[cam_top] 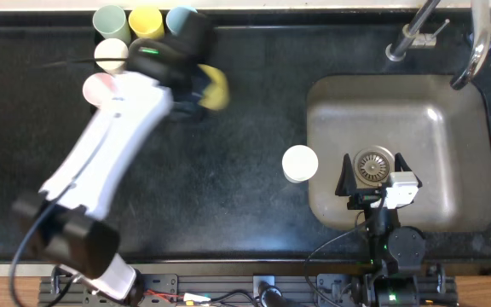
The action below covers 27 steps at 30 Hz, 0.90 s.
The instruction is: Store Cups
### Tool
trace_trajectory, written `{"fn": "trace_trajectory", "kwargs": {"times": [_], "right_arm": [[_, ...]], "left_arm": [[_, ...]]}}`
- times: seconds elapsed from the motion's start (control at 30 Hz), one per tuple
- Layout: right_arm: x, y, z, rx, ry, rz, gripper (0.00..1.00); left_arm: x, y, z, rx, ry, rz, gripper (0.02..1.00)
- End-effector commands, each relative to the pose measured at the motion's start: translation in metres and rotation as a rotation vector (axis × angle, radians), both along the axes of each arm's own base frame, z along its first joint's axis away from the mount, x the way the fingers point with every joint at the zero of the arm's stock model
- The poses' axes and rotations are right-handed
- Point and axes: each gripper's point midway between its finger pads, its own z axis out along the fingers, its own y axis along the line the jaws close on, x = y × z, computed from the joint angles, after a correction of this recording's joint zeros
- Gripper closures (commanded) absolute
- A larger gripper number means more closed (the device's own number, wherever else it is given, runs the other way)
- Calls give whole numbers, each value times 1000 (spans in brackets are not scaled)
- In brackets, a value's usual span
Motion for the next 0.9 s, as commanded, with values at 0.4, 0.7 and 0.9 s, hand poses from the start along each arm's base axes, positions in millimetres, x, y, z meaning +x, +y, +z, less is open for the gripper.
{"fn": "trace_trajectory", "kwargs": {"times": [0.4,0.7,0.9], "right_arm": [[0,0,1,-2,-10,3,5],[0,0,1,-2,-10,3,5],[0,0,1,-2,-10,3,5]], "left_arm": [[4,133,-30,-13,61,418,980],[10,133,-51,-2,99,419,982],[15,137,-66,23,123,423,982]]}}
